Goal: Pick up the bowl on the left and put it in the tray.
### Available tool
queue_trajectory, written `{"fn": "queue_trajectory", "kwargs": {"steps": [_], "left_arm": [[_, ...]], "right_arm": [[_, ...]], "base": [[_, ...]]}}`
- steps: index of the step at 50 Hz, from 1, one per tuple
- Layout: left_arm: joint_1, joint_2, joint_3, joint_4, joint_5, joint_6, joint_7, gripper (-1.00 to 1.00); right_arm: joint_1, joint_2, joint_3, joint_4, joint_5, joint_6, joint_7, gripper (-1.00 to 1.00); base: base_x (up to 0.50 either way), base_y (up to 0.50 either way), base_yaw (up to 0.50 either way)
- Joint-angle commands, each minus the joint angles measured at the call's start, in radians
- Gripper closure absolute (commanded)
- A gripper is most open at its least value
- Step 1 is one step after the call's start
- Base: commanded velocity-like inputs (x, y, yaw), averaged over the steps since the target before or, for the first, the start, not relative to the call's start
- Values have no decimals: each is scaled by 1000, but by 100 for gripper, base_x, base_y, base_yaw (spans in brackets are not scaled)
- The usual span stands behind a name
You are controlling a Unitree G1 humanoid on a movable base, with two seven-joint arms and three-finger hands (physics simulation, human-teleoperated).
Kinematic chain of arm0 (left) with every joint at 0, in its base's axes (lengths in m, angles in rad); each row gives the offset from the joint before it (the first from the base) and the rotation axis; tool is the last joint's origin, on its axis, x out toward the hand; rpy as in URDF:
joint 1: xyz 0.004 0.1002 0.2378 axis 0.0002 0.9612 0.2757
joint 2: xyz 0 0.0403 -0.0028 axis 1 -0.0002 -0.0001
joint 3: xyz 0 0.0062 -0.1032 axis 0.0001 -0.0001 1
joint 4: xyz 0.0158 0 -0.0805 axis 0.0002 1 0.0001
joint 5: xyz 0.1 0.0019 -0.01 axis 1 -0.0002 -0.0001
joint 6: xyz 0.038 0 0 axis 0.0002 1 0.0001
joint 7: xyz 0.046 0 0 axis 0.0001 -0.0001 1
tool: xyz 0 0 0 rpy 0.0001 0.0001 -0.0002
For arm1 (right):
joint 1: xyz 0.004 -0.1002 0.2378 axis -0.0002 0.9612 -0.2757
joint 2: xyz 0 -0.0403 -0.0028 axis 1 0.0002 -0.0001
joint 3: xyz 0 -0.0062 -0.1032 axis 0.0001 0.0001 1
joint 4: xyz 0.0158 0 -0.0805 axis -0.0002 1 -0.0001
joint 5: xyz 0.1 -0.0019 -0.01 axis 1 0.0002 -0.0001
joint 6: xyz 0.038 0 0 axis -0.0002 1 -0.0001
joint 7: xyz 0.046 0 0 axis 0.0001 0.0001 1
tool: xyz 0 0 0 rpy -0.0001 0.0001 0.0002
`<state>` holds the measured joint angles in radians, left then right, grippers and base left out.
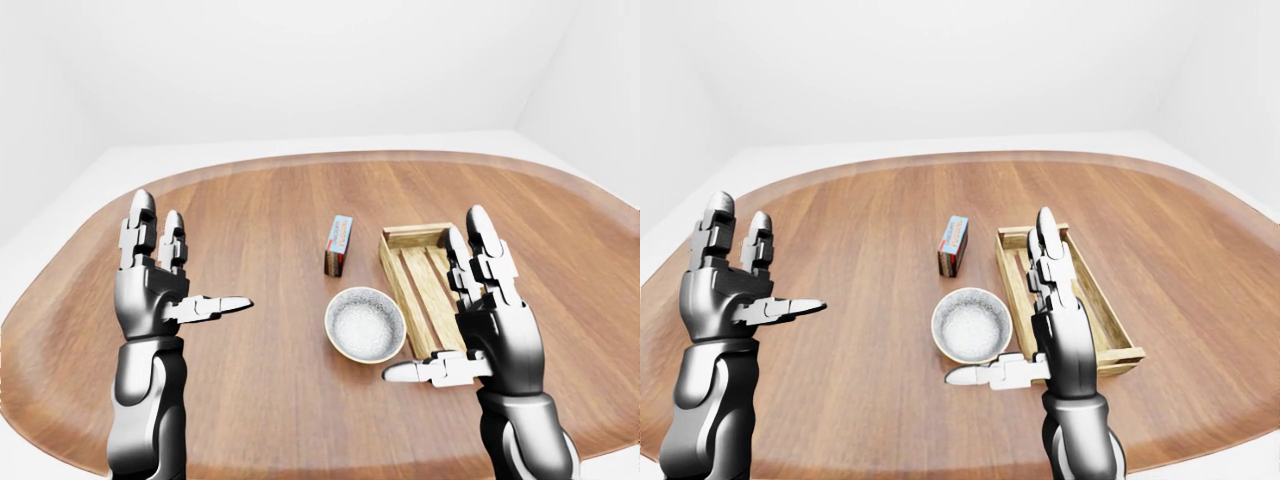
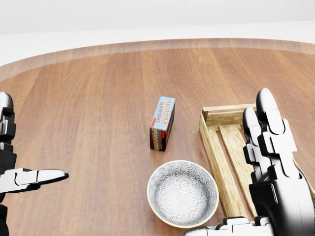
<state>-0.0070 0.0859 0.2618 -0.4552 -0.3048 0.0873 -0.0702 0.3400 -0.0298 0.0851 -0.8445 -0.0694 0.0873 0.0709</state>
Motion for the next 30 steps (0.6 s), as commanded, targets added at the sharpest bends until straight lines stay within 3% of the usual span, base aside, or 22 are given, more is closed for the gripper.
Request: {"fn": "queue_trajectory", "kwargs": {"steps": [1,27,30], "left_arm": [[-6,-10,-37,94,60,0,14,-100],[-3,-9,-35,91,58,0,12,-100],[-5,-7,-31,91,55,0,12,-100]], "right_arm": [[-30,9,-2,76,-18,0,-19,-100],[-37,15,-16,108,-69,0,-39,-100],[-33,15,-18,111,-74,0,-39,-100]], "base": [[50,-3,0],[50,-4,0],[0,0,0]]}}
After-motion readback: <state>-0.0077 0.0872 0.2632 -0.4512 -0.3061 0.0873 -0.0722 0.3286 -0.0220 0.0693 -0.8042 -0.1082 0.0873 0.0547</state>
